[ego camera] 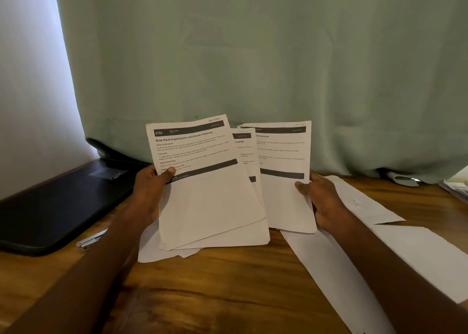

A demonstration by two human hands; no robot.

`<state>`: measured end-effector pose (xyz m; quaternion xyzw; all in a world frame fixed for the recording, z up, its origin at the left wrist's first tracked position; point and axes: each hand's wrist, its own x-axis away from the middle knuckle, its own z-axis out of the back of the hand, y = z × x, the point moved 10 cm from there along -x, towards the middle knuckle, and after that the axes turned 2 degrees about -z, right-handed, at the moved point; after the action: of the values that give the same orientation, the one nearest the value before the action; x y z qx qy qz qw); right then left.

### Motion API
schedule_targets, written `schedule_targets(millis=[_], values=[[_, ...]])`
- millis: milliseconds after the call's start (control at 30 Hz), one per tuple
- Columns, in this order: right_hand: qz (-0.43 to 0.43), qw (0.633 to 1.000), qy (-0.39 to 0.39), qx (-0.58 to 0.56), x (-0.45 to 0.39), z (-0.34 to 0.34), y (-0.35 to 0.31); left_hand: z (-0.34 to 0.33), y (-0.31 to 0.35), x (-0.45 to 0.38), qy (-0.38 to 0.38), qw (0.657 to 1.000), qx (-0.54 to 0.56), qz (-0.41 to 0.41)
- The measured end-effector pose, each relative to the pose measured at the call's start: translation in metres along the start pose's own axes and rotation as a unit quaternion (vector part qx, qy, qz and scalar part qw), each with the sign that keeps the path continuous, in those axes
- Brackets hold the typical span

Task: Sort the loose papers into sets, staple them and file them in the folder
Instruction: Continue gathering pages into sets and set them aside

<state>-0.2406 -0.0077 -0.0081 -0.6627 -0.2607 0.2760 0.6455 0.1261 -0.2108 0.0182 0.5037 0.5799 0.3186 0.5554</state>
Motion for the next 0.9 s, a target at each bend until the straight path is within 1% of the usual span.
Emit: schedule_targets(millis=[433, 667, 767, 900], values=[[-0.005, 0.999, -0.033, -0.038, 0.005, -0.012, 0.004, 0.001, 0.004, 0.004, 0.007, 1.000, 0.011, -0.007], [-0.011, 0.998, -0.064, -0.024, 0.006, -0.020, 0.005, 0.005, 0.006, 0.005, 0.019, 1.000, 0.007, -0.010], [-0.010, 0.997, -0.079, -0.024, 0.008, -0.025, 0.004, 0.003, 0.007, 0.004, 0.010, 1.000, 0.004, -0.013], [-0.009, 0.995, -0.091, -0.049, 0.012, -0.032, 0.001, 0.003, 0.007, 0.004, 0.011, 1.000, 0.020, -0.009]])
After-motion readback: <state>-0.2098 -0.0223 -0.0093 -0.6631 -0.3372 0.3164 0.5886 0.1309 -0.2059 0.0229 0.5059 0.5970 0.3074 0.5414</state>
